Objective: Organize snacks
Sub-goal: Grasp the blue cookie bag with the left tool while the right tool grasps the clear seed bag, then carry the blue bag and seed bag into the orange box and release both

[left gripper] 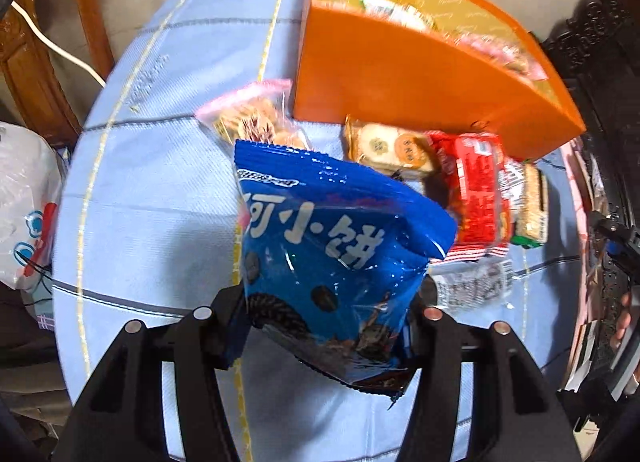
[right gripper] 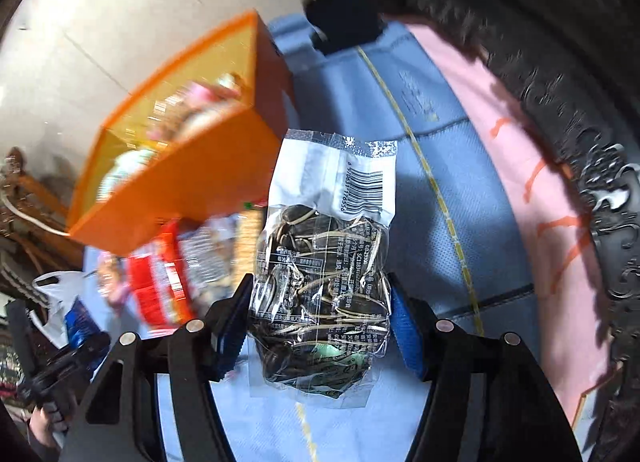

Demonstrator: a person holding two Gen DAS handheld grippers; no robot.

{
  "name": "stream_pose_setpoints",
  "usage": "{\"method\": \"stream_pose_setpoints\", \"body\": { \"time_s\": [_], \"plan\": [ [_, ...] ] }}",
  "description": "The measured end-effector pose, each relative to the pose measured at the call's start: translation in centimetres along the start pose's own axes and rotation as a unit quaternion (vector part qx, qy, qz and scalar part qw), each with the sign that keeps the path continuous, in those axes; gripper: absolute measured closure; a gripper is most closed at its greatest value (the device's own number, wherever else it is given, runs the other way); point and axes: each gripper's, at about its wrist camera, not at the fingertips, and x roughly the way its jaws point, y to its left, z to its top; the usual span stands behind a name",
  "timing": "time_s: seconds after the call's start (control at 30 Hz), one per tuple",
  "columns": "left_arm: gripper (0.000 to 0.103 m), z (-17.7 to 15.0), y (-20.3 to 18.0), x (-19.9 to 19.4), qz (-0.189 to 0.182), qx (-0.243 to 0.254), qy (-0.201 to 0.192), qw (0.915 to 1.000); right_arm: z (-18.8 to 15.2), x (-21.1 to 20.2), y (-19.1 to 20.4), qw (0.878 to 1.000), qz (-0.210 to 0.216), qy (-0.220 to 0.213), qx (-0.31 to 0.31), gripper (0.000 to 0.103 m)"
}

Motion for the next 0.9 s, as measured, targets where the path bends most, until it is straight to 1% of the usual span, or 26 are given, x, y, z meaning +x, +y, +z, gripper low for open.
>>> {"method": "stream_pose_setpoints", "body": {
  "time_s": [0.13,0.2,0.27,0.33,0.5,0.6,0.67,0.77,0.9],
  "plan": [
    [0.047,0.6,-0.5,-3.5,-0.008,0.004,-0.022,0.9997,0.0,-3.8,1.8,0.999,0.030,-0.034,-0.015,0.039],
    [0.047,0.5,-1.2,-5.0,-0.010,0.010,-0.038,0.9992,0.3,-5.0,2.7,0.998,0.040,-0.047,-0.022,0.039],
    [0.047,1.4,-2.1,-6.3,-0.014,0.013,-0.050,0.9986,0.6,-6.4,3.3,0.996,0.054,-0.059,-0.029,0.039],
    [0.047,1.9,-2.4,-7.8,-0.018,0.014,-0.065,0.9976,0.8,-7.4,3.8,0.995,0.063,-0.070,-0.034,0.039],
    [0.047,3.4,-3.1,-10.8,-0.027,0.021,-0.098,0.9946,2.5,-8.8,5.3,0.991,0.078,-0.093,-0.054,0.039],
    [0.047,5.3,-3.8,-12.1,-0.023,0.032,-0.118,0.9922,4.0,-9.3,6.3,0.989,0.085,-0.106,-0.063,0.039],
    [0.047,6.7,-4.3,-12.8,-0.028,0.036,-0.130,0.9905,5.2,-9.4,7.1,0.987,0.091,-0.115,-0.072,0.039],
    [0.047,9.8,-5.6,-13.5,-0.025,0.048,-0.151,0.9870,7.1,-8.8,8.3,0.985,0.095,-0.122,-0.079,0.039],
    [0.047,12.9,-6.9,-13.4,-0.033,0.050,-0.163,0.9849,8.9,-7.8,10.0,0.982,0.102,-0.130,-0.091,0.039]
  ]
}}
